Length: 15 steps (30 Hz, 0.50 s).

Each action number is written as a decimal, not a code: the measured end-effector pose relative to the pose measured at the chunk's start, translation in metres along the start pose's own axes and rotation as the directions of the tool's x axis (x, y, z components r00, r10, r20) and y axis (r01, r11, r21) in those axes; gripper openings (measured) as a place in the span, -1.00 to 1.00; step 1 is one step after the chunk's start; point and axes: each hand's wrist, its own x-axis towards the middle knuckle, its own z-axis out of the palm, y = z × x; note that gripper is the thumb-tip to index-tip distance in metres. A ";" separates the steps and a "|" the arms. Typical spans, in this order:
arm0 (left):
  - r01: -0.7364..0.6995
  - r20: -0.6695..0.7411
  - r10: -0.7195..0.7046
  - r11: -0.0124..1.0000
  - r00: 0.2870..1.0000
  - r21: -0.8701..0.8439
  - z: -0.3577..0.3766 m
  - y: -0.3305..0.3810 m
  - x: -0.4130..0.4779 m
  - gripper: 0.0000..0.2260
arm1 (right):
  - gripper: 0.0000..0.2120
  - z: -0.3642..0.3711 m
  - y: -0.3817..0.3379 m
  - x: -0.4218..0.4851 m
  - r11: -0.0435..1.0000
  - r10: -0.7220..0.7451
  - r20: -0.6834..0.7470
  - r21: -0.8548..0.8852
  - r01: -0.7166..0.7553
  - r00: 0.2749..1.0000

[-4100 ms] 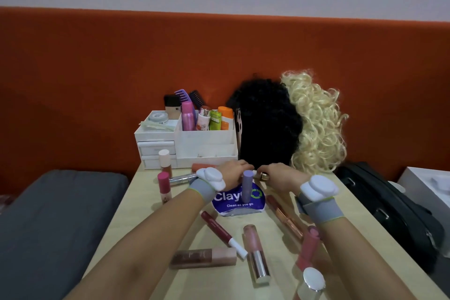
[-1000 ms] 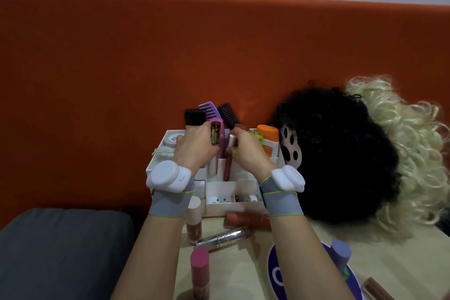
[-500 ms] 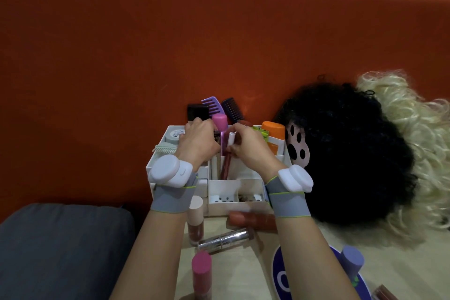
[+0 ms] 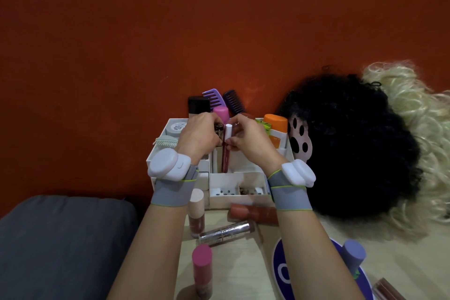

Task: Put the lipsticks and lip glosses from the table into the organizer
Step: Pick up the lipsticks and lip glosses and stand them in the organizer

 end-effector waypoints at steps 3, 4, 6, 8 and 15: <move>-0.005 -0.004 0.005 1.000 1.000 -0.001 0.000 0.000 0.000 -0.64 | -0.72 -0.001 0.001 0.000 1.000 0.011 0.011 0.029 -0.011 1.000; -0.007 -0.005 0.007 1.000 1.000 0.004 0.000 0.000 0.000 -0.64 | -0.72 -0.001 0.001 0.000 0.999 0.019 0.024 0.035 -0.020 1.000; -0.007 -0.006 0.007 1.000 1.000 0.010 0.000 0.000 0.000 -0.64 | -0.72 0.000 0.001 0.000 0.999 0.025 0.033 0.033 -0.026 0.999; -0.006 -0.008 0.006 1.000 1.000 0.009 0.001 -0.001 0.000 -0.65 | -0.72 0.000 0.002 0.000 0.999 0.031 0.042 0.030 -0.032 0.999; -0.005 -0.013 0.005 1.000 1.000 -0.003 0.001 -0.001 0.000 -0.64 | -0.76 -0.002 0.004 -0.002 0.997 0.069 0.081 0.037 -0.072 0.994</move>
